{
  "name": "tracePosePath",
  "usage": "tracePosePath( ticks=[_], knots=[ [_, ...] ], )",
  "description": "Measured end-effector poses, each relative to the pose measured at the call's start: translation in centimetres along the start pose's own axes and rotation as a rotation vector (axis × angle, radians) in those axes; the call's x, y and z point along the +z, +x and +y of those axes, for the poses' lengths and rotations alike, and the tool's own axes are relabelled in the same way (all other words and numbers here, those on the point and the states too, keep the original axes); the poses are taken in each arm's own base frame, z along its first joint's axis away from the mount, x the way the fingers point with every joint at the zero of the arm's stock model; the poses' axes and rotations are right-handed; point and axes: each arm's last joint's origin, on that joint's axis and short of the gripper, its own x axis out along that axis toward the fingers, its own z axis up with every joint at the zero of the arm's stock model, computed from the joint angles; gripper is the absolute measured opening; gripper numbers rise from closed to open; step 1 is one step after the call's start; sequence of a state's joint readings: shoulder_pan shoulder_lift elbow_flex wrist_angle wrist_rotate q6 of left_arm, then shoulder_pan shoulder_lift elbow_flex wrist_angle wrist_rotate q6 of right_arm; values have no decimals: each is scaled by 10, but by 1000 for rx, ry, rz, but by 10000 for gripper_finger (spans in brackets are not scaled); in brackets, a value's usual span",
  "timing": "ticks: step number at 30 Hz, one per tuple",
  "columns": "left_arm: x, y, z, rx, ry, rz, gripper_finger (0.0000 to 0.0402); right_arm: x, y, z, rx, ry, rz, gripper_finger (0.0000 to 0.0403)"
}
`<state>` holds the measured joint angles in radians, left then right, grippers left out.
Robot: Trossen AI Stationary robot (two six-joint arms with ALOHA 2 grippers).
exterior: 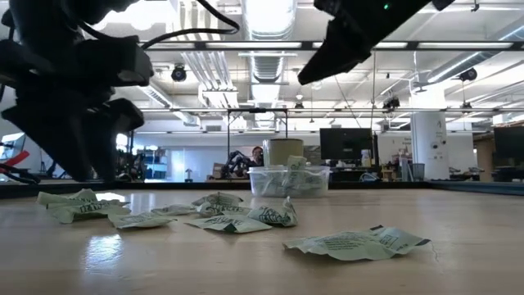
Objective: Pick and place items into bin
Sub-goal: Put the green stevia packet into the transparent bin
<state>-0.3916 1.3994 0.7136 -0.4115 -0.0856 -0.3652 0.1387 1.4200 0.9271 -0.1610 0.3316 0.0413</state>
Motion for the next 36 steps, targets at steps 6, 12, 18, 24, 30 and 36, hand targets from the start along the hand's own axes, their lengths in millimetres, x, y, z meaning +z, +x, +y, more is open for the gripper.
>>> tracePosePath(
  ticks=[6,12,18,24,30,36],
  knots=[
    [-2,1,-5,7,0,-4,169,-6,-6,30,79,-61,18,148],
    [-2,10,-5,48,1,5,169,-13,-4,48,109,-106,39,137],
    [-4,25,-6,57,5,48,169,-15,-3,49,108,-109,51,127],
    [-4,31,-6,75,9,66,166,-15,-3,49,109,-108,50,117],
    [-4,27,-5,92,13,58,117,-15,-3,49,109,-109,51,108],
    [-3,21,-4,117,40,44,17,-15,-3,49,109,-110,49,98]
  ],
)
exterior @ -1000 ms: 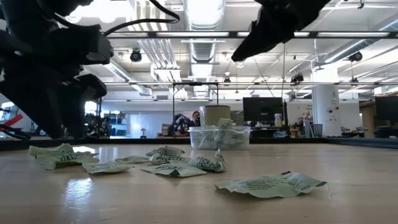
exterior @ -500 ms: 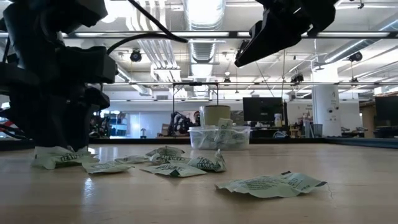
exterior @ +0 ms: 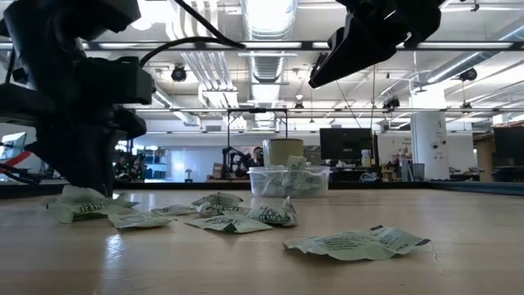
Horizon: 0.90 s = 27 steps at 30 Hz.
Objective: Pick and place items into bin
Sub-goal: Put the green stevia packet into the transparent bin
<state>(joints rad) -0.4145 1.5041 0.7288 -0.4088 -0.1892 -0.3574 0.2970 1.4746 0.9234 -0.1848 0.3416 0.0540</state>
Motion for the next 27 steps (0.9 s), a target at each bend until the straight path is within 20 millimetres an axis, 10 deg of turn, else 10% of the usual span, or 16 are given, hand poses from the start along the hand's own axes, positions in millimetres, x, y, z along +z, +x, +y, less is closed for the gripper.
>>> tracePosePath(
  ticks=[17,27],
  knots=[
    [51,-29,3,305,249,-286,0,0,0,0,1,-2,1,75],
    [96,-38,58,538,230,-556,0,0,0,0,3,22,0,78]
  ],
)
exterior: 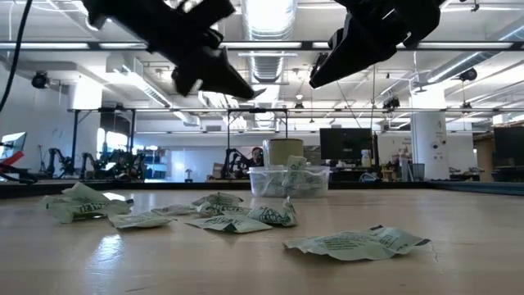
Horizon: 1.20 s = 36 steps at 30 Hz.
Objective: Pick and place items into bin
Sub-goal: Put the green stevia packet into the transparent bin
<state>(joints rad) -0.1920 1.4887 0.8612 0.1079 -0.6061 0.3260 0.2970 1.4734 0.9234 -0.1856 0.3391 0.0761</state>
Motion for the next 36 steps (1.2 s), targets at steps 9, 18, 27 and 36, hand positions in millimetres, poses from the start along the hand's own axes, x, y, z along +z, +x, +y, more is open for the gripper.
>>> tracePosePath(
  ticks=[9,18,27,36],
  knots=[
    [-16,41,54,-40,-210,-80,0,0,0,0,2,3,1,83],
    [-35,74,58,-78,-277,-9,0,-1,0,0,2,-4,11,69],
    [-43,100,48,-91,-272,55,0,-1,0,0,1,-5,13,68],
    [-43,108,47,-46,-275,88,9,-2,0,1,6,9,20,68]
  ],
)
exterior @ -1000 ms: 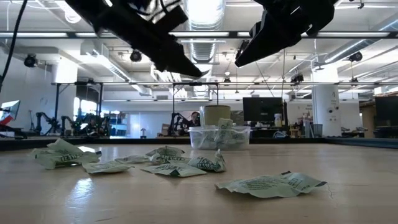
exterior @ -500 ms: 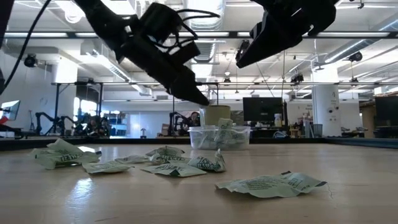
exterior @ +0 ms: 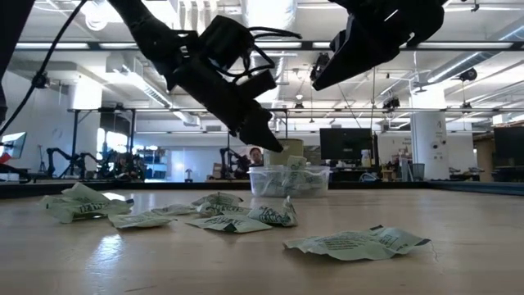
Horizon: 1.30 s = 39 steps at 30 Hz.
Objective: Pick and place items into bin
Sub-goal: Put the green stevia packet into the transparent bin
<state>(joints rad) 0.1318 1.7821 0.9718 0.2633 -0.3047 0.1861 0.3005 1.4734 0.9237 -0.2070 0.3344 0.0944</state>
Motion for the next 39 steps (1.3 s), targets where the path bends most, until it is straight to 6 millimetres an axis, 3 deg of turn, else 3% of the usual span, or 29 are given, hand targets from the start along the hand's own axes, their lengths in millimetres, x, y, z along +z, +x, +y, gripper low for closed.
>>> tracePosePath(
  ticks=[9,14,20,24,33,39],
  knots=[
    [-7,0,1,24,-11,52,98,0,0,0,3,4,-1,68],
    [0,-10,4,23,-14,39,132,0,0,0,3,4,-1,68],
    [5,-45,7,-28,-40,144,139,-2,1,0,4,2,3,68],
    [4,-77,-3,-128,-54,219,140,-7,5,3,45,2,21,68],
    [-25,-137,-50,-309,16,233,140,-18,31,11,54,-17,55,68],
    [-51,-160,-67,-369,-31,271,140,-20,43,15,53,-63,83,68]
  ],
)
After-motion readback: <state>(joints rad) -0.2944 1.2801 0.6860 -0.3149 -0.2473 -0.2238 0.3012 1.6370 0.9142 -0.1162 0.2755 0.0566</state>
